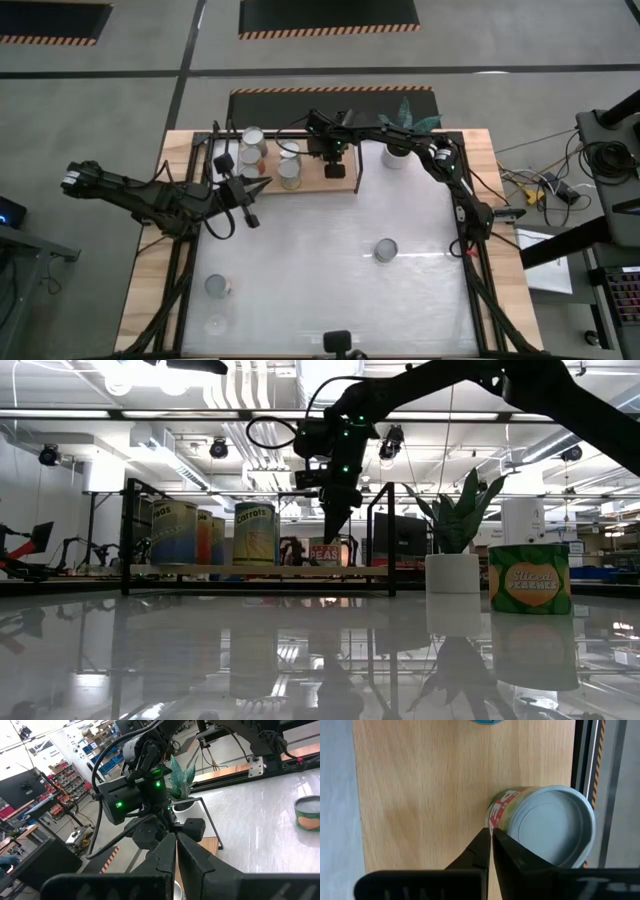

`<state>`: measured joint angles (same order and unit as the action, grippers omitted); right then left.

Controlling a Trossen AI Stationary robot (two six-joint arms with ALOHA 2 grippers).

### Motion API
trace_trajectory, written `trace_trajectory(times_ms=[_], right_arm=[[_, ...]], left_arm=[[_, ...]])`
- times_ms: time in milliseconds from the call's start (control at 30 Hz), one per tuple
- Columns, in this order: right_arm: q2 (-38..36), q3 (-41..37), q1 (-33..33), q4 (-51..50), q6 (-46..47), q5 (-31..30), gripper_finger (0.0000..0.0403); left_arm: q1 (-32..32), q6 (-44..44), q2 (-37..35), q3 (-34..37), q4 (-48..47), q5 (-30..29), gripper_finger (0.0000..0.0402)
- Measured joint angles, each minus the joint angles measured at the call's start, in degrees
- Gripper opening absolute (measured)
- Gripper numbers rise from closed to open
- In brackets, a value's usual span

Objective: Pick and place cans onto a shelf
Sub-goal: Put the small canned peas on the shelf, then put the canned peaches on the shelf

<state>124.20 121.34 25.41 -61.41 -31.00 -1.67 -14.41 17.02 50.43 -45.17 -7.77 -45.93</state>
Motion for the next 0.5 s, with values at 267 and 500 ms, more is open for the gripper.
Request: trace_trajectory(times_ms=[267, 500], right_arm=[[0.0, 0.0, 0.3, 0.0, -0.4, 0.0, 0.0009], [-2.4, 0.2, -0.6, -1.3, 2.1, 0.0, 0.0009]], left_arm=[[0.0, 0.0, 0.0, 0.0, 0.0, 0.0, 0.0000], [0.0, 0.0, 0.0, 0.0, 0.0, 0.0, 0.0000]])
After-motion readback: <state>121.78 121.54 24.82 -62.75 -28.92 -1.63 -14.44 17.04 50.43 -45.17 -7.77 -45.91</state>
